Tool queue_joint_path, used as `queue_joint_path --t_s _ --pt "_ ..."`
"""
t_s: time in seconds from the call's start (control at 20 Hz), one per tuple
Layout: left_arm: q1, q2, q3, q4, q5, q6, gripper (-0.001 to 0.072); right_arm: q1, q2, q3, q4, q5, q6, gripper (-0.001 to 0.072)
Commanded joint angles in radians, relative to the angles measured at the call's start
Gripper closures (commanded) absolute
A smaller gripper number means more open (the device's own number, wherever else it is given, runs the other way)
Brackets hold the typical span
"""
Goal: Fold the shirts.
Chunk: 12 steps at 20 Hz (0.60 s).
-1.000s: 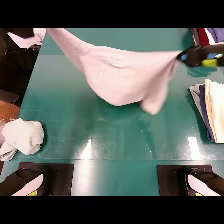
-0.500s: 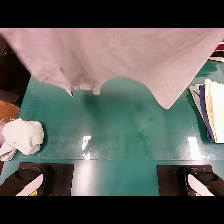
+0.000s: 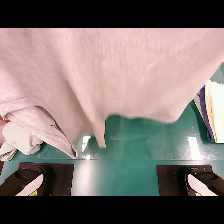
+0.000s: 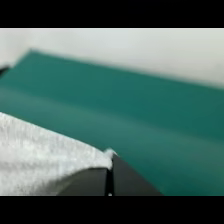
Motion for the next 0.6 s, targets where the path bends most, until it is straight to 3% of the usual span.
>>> queue_joint_path --t_s 0.0,0.15,0.35,0.55 --pt "0.001 -0.133 -0.117 0.119 -0.092 -0.063 0.0688 0.000 -0.145 -0.105 0.008 0.151 0.079 0.0701" --pt "0.001 -0.356 -0.177 0.120 -0.197 -0.064 0.0688 0.020 -0.299 -0.231 0.005 0.156 0.069 0.0700" --pt "0.001 -0.636 -0.198 0.120 -0.178 -0.065 0.0686 0.043 -0.468 -0.347 0.006 -0.074 0.009 0.0701" --pt "0.001 -0.755 -0.198 0.120 -0.135 -0.065 0.0686 0.043 -0.602 -0.323 0.006 -0.230 0.009 0.0700"
